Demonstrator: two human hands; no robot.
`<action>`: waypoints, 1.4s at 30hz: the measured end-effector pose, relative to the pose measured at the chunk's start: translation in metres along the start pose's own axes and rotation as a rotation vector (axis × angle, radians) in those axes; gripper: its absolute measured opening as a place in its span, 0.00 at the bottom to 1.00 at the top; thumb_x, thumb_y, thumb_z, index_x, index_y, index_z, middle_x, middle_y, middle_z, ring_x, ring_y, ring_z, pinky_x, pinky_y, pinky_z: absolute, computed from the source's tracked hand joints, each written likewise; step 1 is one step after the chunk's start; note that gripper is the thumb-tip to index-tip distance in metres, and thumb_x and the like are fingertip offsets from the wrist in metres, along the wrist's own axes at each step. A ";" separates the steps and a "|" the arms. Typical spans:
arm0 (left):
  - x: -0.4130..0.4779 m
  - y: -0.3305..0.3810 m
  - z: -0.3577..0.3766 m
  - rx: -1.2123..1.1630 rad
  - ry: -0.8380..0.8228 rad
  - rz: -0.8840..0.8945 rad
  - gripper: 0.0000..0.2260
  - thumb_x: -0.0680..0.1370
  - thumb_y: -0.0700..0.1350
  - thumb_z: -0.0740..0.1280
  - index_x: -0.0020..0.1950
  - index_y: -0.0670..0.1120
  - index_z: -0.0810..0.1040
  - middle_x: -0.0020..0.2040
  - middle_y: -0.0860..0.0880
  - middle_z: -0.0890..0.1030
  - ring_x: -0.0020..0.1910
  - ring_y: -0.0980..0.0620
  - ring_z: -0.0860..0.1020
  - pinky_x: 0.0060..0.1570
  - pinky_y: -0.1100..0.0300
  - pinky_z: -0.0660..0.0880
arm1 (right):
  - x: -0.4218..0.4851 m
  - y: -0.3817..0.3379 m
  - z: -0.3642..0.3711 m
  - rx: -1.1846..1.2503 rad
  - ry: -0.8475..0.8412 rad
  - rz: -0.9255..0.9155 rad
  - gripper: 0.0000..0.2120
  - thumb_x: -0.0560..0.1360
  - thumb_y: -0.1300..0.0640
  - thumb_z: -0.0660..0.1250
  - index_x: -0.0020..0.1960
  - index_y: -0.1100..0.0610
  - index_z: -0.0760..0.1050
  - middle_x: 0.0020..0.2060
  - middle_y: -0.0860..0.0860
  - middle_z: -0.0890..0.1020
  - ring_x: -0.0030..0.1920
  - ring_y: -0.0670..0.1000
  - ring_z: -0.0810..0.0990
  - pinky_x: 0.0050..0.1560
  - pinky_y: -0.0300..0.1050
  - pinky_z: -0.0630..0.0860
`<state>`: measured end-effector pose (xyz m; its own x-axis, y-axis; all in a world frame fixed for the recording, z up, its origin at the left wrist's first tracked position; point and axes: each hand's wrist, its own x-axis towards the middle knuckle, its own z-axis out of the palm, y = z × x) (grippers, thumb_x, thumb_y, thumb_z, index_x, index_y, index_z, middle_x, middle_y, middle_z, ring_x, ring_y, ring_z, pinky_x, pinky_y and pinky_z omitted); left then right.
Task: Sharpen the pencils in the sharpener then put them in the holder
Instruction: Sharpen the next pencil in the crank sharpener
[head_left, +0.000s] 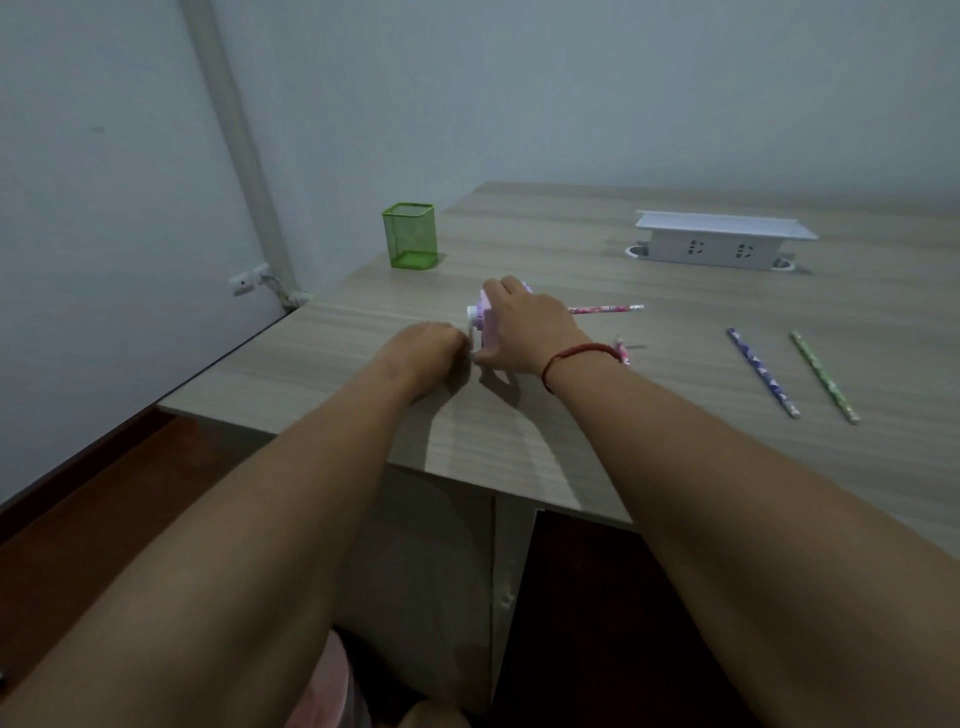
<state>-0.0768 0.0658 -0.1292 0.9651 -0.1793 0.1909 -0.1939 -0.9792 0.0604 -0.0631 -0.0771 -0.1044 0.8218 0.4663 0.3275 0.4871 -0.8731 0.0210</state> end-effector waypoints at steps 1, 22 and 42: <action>0.006 -0.002 -0.002 0.026 -0.004 -0.009 0.07 0.76 0.42 0.66 0.52 0.44 0.80 0.51 0.44 0.81 0.48 0.46 0.78 0.51 0.53 0.75 | 0.000 0.000 0.001 -0.003 0.009 -0.007 0.30 0.72 0.44 0.69 0.68 0.57 0.65 0.62 0.54 0.73 0.57 0.55 0.76 0.55 0.50 0.78; 0.029 -0.010 -0.028 0.103 0.377 0.140 0.10 0.81 0.36 0.55 0.55 0.38 0.74 0.52 0.38 0.79 0.51 0.39 0.77 0.48 0.46 0.73 | 0.011 -0.004 0.000 -0.062 -0.040 0.107 0.31 0.73 0.46 0.67 0.71 0.57 0.63 0.66 0.54 0.71 0.64 0.57 0.74 0.58 0.55 0.73; -0.020 0.000 -0.003 0.079 0.256 0.232 0.07 0.80 0.38 0.60 0.53 0.40 0.77 0.48 0.41 0.82 0.46 0.45 0.78 0.46 0.56 0.73 | 0.016 0.000 0.000 -0.007 -0.109 0.109 0.30 0.72 0.49 0.70 0.69 0.57 0.64 0.67 0.55 0.69 0.66 0.59 0.72 0.61 0.55 0.74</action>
<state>-0.0961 0.0700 -0.1303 0.8194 -0.3779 0.4310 -0.3787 -0.9213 -0.0878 -0.0497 -0.0694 -0.0995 0.8969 0.3812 0.2242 0.3916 -0.9201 -0.0019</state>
